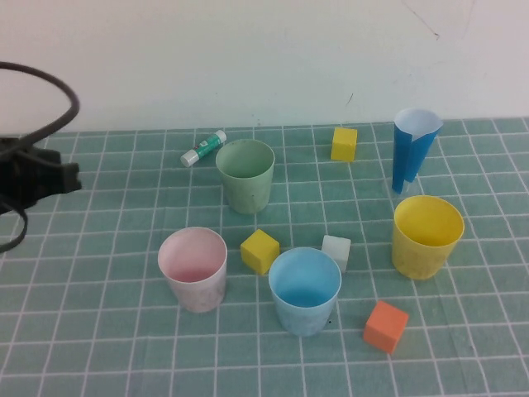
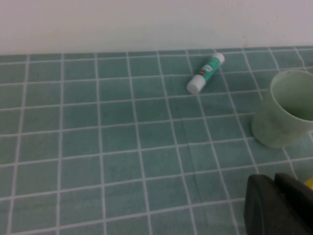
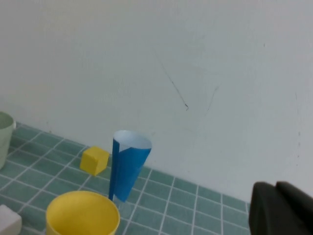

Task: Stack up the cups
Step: Pick up the pink cup

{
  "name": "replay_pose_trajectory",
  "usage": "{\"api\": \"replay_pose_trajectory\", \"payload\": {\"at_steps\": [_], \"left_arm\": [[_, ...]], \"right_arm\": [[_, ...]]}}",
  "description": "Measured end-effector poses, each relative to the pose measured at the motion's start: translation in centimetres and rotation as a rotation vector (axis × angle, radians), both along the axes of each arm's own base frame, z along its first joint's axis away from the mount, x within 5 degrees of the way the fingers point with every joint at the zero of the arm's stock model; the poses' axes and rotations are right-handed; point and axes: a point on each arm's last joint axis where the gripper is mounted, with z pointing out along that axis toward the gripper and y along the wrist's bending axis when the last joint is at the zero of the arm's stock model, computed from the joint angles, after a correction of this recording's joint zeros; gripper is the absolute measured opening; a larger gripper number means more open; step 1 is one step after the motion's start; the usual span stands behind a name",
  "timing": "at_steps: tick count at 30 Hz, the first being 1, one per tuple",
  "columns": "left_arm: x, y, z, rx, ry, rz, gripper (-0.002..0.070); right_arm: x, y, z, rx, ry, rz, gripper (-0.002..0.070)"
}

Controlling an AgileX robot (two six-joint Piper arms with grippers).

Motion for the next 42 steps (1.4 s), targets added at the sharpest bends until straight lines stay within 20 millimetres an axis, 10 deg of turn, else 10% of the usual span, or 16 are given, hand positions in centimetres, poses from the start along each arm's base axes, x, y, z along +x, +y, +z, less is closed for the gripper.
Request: {"api": "replay_pose_trajectory", "payload": {"at_steps": [17,42], "left_arm": [[7.6,-9.5,-2.3,0.081,0.157,-0.453,-0.0002],[8.1,-8.0,-4.3,0.329,0.433,-0.422,-0.0002]], "right_arm": [[4.1,2.3,0.0,0.038,0.347,0.271,-0.0003],[7.4,-5.2,-1.6,-0.616,0.415,-0.458,-0.0003]]}}
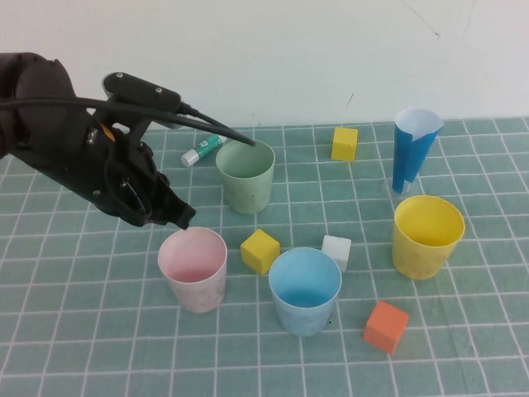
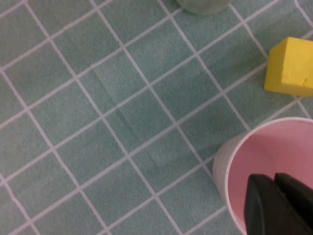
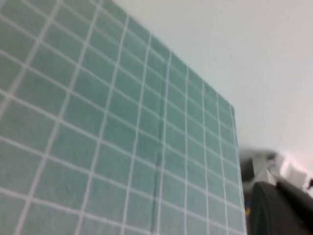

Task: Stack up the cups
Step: Pick up the pink cup, then place the pink cup on the green cup

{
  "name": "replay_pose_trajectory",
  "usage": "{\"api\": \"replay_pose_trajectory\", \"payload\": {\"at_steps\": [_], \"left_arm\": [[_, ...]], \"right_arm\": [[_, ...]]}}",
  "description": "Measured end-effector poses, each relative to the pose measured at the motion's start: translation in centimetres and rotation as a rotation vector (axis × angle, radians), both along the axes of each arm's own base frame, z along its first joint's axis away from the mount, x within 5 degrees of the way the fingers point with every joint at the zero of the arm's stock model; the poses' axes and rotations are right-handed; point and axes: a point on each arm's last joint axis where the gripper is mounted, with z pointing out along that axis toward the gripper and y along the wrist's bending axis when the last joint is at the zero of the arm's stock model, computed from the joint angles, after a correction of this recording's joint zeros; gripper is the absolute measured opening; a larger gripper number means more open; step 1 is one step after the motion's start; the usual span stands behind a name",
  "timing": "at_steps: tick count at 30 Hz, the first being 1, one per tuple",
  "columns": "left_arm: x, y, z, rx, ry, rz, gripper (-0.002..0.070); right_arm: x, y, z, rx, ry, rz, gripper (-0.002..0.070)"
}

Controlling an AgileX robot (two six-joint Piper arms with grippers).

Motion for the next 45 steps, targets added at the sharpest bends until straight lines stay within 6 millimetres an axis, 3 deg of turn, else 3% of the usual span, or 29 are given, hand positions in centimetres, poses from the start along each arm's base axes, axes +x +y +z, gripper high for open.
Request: {"api": "replay_pose_trajectory", "payload": {"at_steps": [3,7,10,15,17,20,23,26,28,32,34,38,45], "left_arm": [[-0.1,0.0,0.0,0.003,0.009,-0.001,-0.0001],[-0.3,0.0,-0.1,-0.001,0.038,-0.002,0.0041],[-0.5,0.0,-0.2,-0.009,0.062,0.015,0.0162],[-0.2,-0.1,-0.4,-0.026,0.077,0.057,0.0435],[0.2,-0.2,-0.9,-0.021,0.079,0.062,0.0488],[1.1,-0.4,-2.4,-0.011,0.100,0.071,0.0507],[2.1,-0.7,-4.0,0.002,0.121,0.075,0.0499],[2.9,-1.0,-5.6,0.011,0.143,0.079,0.0445],[3.3,-1.1,-6.6,0.019,0.165,0.080,0.0375],[3.6,-1.2,-7.8,0.031,0.196,0.080,0.0134],[3.7,-1.2,-7.7,0.033,0.203,0.079,0.0057],[4.4,-1.6,-5.7,0.014,0.184,0.072,0.0029],[6.6,-2.8,1.8,-0.083,-0.033,0.056,0.0027]], "right_arm": [[0.6,-1.0,-1.1,-0.019,0.127,-0.118,-0.0003],[1.2,-0.6,-2.3,0.129,0.289,-0.162,-0.0003],[1.1,0.5,-2.5,0.248,0.426,-0.120,-0.0003],[0.7,2.9,-1.3,0.404,0.551,0.086,-0.0003],[0.3,3.7,-0.9,0.438,0.573,0.187,-0.0003],[-0.1,4.7,-0.6,0.486,0.581,0.286,-0.0003],[-0.1,5.1,-0.6,0.502,0.587,0.327,-0.0003],[-0.1,5.1,-0.6,0.490,0.588,0.345,-0.0003],[-0.1,5.1,-0.5,0.484,0.584,0.352,-0.0003],[0.0,5.1,-0.5,0.468,0.580,0.366,-0.0003],[0.0,5.1,-0.5,0.466,0.575,0.370,-0.0003],[0.2,5.1,-0.4,0.463,0.558,0.372,-0.0003],[0.6,5.3,-0.7,0.501,0.557,0.365,-0.0003]]}}
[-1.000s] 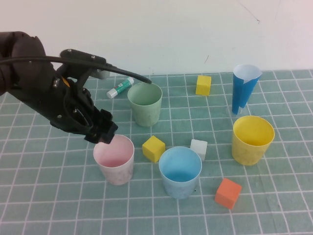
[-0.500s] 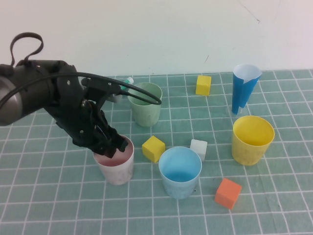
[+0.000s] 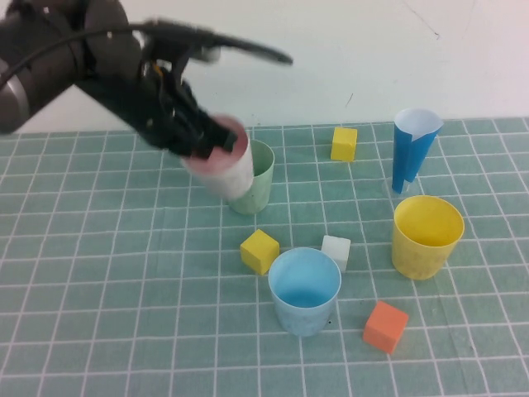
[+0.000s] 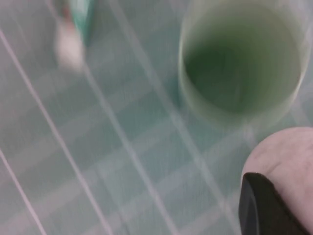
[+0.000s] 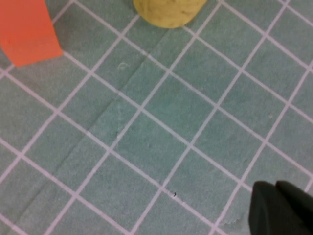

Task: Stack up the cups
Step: Place the pink cup on the green cup

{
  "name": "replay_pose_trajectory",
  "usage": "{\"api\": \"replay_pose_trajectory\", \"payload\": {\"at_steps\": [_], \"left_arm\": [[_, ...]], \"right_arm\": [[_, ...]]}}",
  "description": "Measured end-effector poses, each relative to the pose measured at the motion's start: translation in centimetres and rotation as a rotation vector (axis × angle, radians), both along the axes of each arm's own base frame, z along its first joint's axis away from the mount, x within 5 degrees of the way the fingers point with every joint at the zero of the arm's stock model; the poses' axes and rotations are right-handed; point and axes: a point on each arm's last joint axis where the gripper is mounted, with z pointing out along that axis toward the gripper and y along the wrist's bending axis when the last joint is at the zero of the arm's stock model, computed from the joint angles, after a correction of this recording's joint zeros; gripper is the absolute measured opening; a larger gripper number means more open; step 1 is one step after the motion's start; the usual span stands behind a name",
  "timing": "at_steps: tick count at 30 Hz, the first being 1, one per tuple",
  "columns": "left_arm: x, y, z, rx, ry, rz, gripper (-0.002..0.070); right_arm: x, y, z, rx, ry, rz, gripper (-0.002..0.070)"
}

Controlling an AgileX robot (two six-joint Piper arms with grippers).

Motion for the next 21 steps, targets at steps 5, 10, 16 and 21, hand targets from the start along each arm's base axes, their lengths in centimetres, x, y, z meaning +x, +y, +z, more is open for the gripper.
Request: {"api": "replay_pose_trajectory", "payload": {"at_steps": [5,10,16,21], "left_arm": [[2.2,-0.7,3.2,-0.080,-0.205,0.022,0.0027],[4.6,-1.4,0.9,-0.054,-0.197,0.024,0.0027],[6.1,-1.9,-2.5,-0.026,-0.127,0.032,0.0027],[6.2,-1.9,-2.6,-0.023,-0.129,0.028,0.0052]], "right_arm": [[0.1,0.1,0.0,0.019,0.004,-0.006,-0.0003],[0.3,0.1,-0.3,0.026,0.018,-0.009,-0.0003],[0.3,0.2,-0.3,0.032,0.021,-0.011,-0.0003],[0.3,0.4,-0.3,0.062,0.022,-0.020,-0.0003]]}}
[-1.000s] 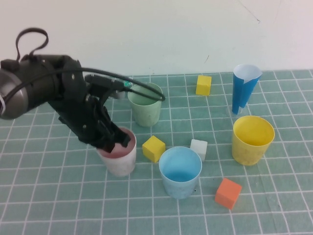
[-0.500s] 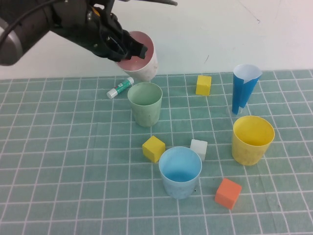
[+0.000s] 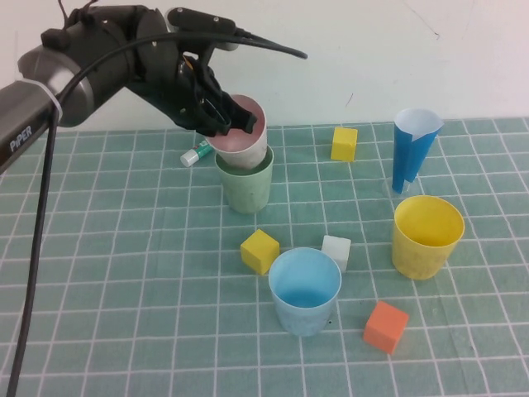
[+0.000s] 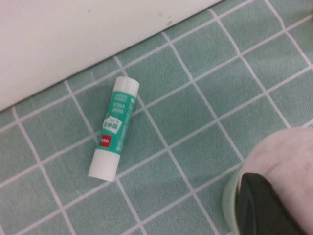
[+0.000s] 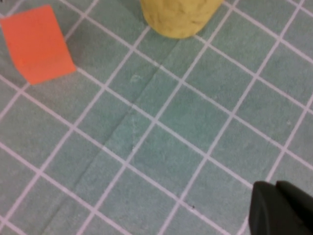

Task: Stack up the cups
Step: Place the pink cup on the green cup, then pick up the yellow cup

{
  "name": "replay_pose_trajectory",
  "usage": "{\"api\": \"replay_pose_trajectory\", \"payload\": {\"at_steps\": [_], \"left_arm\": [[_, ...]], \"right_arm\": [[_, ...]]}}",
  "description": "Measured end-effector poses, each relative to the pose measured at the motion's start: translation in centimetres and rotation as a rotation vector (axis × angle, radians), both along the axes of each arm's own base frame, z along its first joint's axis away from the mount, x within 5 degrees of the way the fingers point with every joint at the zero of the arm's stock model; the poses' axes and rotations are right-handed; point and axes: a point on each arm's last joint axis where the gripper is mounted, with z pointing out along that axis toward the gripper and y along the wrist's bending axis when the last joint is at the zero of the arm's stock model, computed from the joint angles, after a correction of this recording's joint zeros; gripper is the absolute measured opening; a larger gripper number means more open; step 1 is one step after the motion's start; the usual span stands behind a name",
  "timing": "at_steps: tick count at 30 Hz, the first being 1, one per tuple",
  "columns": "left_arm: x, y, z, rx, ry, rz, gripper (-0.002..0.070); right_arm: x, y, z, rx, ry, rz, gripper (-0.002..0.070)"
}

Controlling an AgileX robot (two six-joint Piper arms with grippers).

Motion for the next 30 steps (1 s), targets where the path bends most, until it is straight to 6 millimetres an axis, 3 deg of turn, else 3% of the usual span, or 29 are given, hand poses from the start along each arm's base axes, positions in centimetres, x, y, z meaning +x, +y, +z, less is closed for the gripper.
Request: {"api": "replay_pose_trajectory", "payload": {"at_steps": [7,10,19,26,30], "left_arm": [[0.1,0.0,0.1,0.000,-0.010,-0.003,0.0277],[-0.3,0.1,0.9,-0.004,-0.026,-0.004,0.0313],[-4.5,1.8,9.5,-0.032,-0.216,0.003,0.0169],[-6.4,2.5,11.7,-0.033,-0.231,0.001,0.0130],[-8.2,3.2,14.2,-0.057,-0.294,0.011,0.0036]], "right_arm": [[0.2,0.8,0.4,0.078,-0.043,0.053,-0.0003],[0.5,1.1,0.9,0.150,-0.082,0.019,-0.0003],[2.6,1.6,2.4,0.190,-0.193,0.074,-0.0003],[4.5,2.0,2.2,0.189,-0.144,0.141,-0.0003],[6.3,2.0,2.1,0.197,-0.118,0.150,-0.0002]]}}
